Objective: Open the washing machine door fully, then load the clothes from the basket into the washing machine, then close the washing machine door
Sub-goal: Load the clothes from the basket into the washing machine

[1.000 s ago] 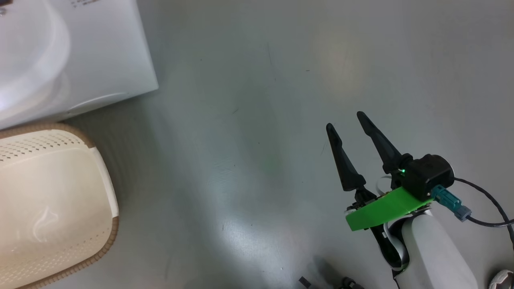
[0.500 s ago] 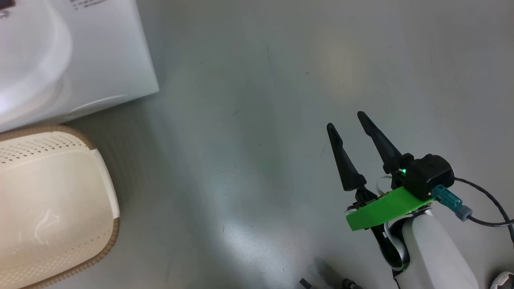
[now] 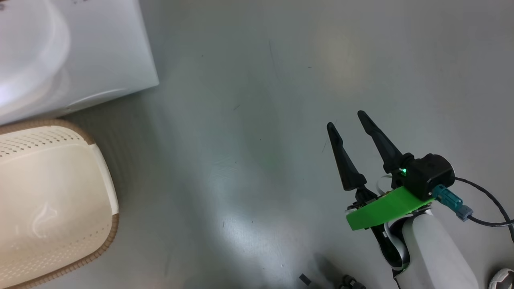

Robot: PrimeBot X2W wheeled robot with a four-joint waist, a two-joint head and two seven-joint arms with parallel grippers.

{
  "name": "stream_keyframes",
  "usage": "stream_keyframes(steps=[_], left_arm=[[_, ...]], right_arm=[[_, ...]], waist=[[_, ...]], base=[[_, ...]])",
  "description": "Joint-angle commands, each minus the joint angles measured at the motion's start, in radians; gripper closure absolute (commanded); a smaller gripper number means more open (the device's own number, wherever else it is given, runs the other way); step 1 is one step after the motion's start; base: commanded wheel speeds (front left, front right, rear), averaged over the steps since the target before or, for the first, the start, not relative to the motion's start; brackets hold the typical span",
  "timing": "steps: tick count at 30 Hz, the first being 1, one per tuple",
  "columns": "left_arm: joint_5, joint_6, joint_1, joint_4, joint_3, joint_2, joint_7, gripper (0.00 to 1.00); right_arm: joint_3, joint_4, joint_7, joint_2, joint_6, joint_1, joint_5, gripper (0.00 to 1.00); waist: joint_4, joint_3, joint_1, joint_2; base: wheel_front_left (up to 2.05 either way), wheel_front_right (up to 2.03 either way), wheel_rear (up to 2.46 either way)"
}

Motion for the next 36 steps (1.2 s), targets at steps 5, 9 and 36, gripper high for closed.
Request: stream_keyframes(steps=[5,9,36], left_arm=[[-0.004,0.033,-0.076,-0.011,0.022,0.057,-0.062,1.00],[0.034,0.048,-0.121,-0.002,-0.015,0.055,-0.075,1.00],[0.045,0.053,-0.206,0.087,-0.066,0.018,-0.133,0.00]], right_arm=[[0.019,-0.026,-0.005,0.001,0.003,0.005,-0.004,0.00],[0.007,-0.038,-0.005,0.001,0.003,0.007,-0.014,0.00],[0.004,-0.044,-0.005,0.001,0.003,0.008,-0.021,0.00]], waist=[[-0.002,0.036,0.0000,0.0000],[-0.001,0.066,0.0000,0.0000],[-0.008,0.123,0.0000,0.0000]], base=[[0.00,0.00,0.00],[0.00,0.00,0.00],[0.00,0.00,0.00]])
